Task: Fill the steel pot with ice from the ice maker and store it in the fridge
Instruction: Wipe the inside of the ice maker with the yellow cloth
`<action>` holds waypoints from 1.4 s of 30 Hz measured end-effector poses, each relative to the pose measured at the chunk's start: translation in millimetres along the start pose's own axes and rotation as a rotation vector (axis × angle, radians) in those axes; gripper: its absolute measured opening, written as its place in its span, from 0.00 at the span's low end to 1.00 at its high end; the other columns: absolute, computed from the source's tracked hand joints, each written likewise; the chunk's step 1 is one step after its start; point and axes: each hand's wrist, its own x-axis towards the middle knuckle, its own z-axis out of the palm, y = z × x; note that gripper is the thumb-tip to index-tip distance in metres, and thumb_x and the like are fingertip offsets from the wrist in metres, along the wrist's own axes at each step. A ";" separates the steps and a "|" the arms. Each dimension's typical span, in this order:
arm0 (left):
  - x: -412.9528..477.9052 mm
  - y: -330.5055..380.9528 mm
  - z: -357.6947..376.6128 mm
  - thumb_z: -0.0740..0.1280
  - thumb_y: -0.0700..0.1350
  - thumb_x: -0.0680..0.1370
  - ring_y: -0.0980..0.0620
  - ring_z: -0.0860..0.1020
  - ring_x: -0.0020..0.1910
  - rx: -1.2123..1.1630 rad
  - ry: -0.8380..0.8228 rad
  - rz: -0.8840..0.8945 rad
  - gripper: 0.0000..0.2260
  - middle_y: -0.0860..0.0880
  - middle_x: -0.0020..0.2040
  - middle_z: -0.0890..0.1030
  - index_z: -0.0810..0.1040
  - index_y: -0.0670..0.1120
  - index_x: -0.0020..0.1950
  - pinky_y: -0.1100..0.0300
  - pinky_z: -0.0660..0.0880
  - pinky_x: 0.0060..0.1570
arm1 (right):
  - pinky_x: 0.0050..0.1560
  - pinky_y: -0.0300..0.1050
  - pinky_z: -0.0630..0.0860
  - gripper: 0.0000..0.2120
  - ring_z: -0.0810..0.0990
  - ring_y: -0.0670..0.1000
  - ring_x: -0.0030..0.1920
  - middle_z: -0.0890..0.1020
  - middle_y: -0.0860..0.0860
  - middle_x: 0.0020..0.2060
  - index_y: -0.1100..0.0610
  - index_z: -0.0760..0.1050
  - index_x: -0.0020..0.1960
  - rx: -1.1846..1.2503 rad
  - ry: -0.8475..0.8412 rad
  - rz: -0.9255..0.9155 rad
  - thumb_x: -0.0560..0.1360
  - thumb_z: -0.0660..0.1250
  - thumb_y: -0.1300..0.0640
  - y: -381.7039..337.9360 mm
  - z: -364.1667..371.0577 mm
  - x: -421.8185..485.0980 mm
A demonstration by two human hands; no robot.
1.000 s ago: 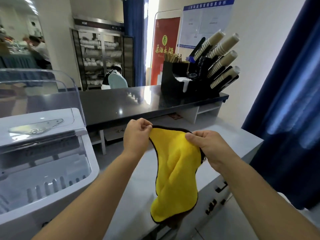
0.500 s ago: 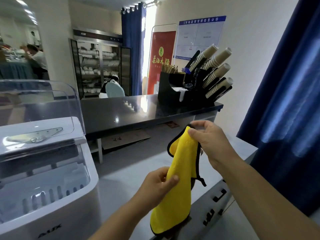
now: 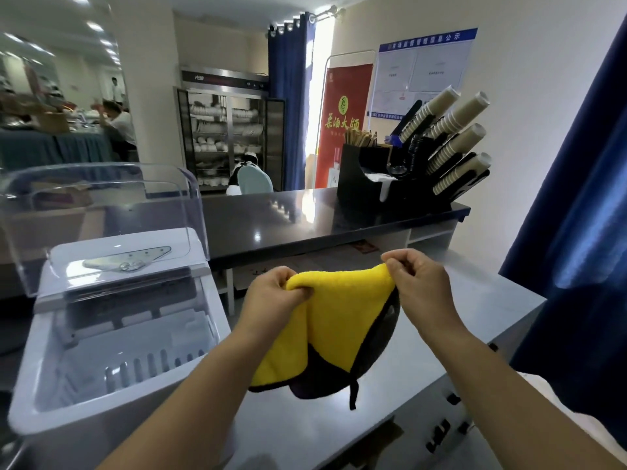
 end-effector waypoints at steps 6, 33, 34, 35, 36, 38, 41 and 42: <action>6.5 17.5 -11.5 0.70 0.44 0.74 0.48 0.77 0.45 -0.191 0.061 -0.107 0.03 0.44 0.45 0.81 0.79 0.45 0.46 0.55 0.73 0.42 | 0.43 0.37 0.72 0.13 0.74 0.46 0.44 0.75 0.47 0.44 0.50 0.75 0.44 -0.197 -0.296 0.035 0.66 0.77 0.51 10.1 24.1 -23.6; -2.9 43.3 -173.5 0.60 0.37 0.80 0.49 0.82 0.45 -0.404 -0.074 -0.096 0.08 0.44 0.48 0.83 0.77 0.41 0.54 0.55 0.78 0.49 | 0.39 0.28 0.76 0.18 0.80 0.36 0.43 0.81 0.39 0.45 0.43 0.75 0.50 0.510 -0.114 0.157 0.72 0.70 0.66 -94.9 156.3 -66.9; -5.3 40.7 -189.6 0.60 0.37 0.79 0.50 0.81 0.42 -0.384 0.025 -0.048 0.07 0.44 0.46 0.83 0.78 0.41 0.53 0.55 0.78 0.47 | 0.38 0.29 0.75 0.17 0.80 0.36 0.43 0.81 0.39 0.45 0.43 0.75 0.50 0.505 -0.103 0.156 0.73 0.70 0.64 -98.6 161.0 -65.0; -8.1 37.7 -205.0 0.61 0.36 0.79 0.51 0.80 0.40 -0.352 0.126 0.001 0.07 0.45 0.44 0.83 0.78 0.41 0.52 0.56 0.78 0.45 | 0.39 0.31 0.74 0.15 0.79 0.38 0.44 0.81 0.40 0.45 0.44 0.75 0.50 0.498 -0.089 0.161 0.73 0.71 0.63 -103.5 164.3 -63.2; -11.2 33.3 -221.6 0.62 0.37 0.78 0.52 0.79 0.39 -0.315 0.218 0.048 0.06 0.46 0.43 0.82 0.78 0.42 0.51 0.57 0.77 0.43 | 0.40 0.33 0.74 0.13 0.79 0.40 0.44 0.81 0.42 0.45 0.45 0.75 0.49 0.496 -0.069 0.177 0.72 0.71 0.62 -106.9 170.0 -60.8; -15.0 22.2 -250.8 0.64 0.38 0.77 0.52 0.77 0.40 -0.249 0.372 0.122 0.05 0.46 0.43 0.80 0.77 0.44 0.50 0.60 0.75 0.41 | 0.40 0.38 0.74 0.10 0.79 0.44 0.44 0.82 0.45 0.43 0.47 0.76 0.46 0.535 -0.013 0.240 0.72 0.71 0.61 -114.8 181.1 -55.7; -10.5 -0.5 -282.3 0.69 0.43 0.75 0.50 0.76 0.49 -0.168 0.607 0.126 0.10 0.46 0.51 0.78 0.75 0.47 0.56 0.60 0.75 0.49 | 0.42 0.43 0.76 0.05 0.81 0.48 0.42 0.82 0.48 0.41 0.52 0.78 0.46 0.663 0.038 0.397 0.73 0.71 0.59 -125.9 196.2 -51.1; -6.1 -8.0 -291.0 0.70 0.45 0.74 0.50 0.75 0.52 -0.145 0.673 0.104 0.15 0.46 0.54 0.76 0.73 0.47 0.59 0.59 0.74 0.53 | 0.45 0.44 0.76 0.04 0.81 0.48 0.42 0.82 0.48 0.41 0.52 0.78 0.46 0.690 0.047 0.442 0.73 0.71 0.58 -127.5 202.1 -50.1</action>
